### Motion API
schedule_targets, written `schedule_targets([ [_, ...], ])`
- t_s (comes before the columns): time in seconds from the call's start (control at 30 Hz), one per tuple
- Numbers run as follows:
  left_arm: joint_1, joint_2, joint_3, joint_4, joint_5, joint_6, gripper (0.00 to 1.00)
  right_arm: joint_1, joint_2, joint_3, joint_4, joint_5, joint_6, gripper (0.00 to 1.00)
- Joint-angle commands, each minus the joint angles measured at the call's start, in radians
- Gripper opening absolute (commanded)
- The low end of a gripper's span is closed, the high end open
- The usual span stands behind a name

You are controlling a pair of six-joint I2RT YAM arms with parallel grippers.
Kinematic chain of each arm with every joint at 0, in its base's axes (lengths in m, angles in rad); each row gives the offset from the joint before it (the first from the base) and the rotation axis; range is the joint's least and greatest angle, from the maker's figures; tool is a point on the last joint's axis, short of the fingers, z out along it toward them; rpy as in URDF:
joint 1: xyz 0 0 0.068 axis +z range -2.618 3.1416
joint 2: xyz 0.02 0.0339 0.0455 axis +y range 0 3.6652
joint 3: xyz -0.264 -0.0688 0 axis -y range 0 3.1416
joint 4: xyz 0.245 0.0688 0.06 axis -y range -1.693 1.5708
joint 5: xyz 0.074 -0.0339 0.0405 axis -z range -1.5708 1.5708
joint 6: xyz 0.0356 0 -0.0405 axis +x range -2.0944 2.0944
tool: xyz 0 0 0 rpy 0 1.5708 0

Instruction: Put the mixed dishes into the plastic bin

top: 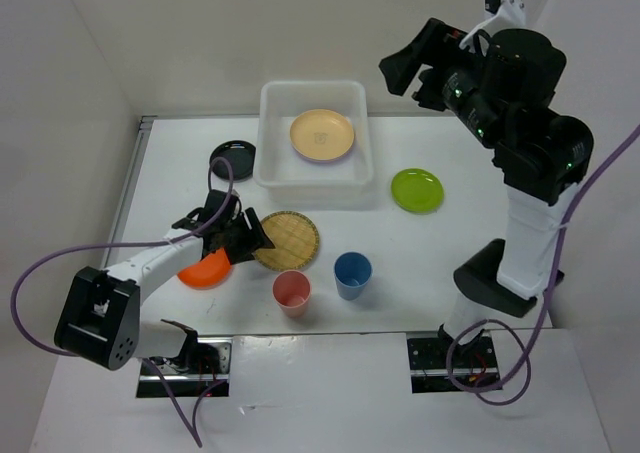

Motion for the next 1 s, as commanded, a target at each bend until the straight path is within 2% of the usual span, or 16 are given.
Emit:
schedule_targets([
  [0.0,0.005,-0.024,0.011,0.005,-0.011,-0.021,0.72,0.007,-0.101,-0.203,-0.018,0.047,0.033,0.85],
  [0.07,0.005,-0.035,0.012,-0.014,-0.023,-0.021,0.72,0.007,-0.175,-0.368,-0.018,0.071,0.054,0.85],
  [0.13,0.005,-0.024,0.012,-0.014,-0.023,-0.011,0.72,0.007,-0.232,-0.461,-0.005,0.09,0.074,0.85],
  [0.23,0.005,0.031,0.002,0.006,-0.014,-0.011,0.72,0.007,-0.408,-0.733,0.093,0.113,0.074,0.85],
  [0.43,0.005,0.073,0.002,0.028,-0.034,0.007,0.72,-0.135,-0.528,-1.014,0.158,0.053,0.036,0.85],
  [0.53,0.005,0.085,-0.008,0.063,-0.034,-0.005,0.71,-0.236,-0.6,-1.142,0.234,-0.037,-0.001,0.85],
  [0.77,0.005,0.097,-0.077,0.207,-0.025,-0.085,0.6,-0.327,-0.663,-1.295,0.328,-0.11,-0.012,0.85],
  [0.97,0.005,0.125,-0.119,0.275,-0.025,-0.106,0.48,-0.338,-0.683,-1.349,0.365,-0.122,-0.021,0.85],
])
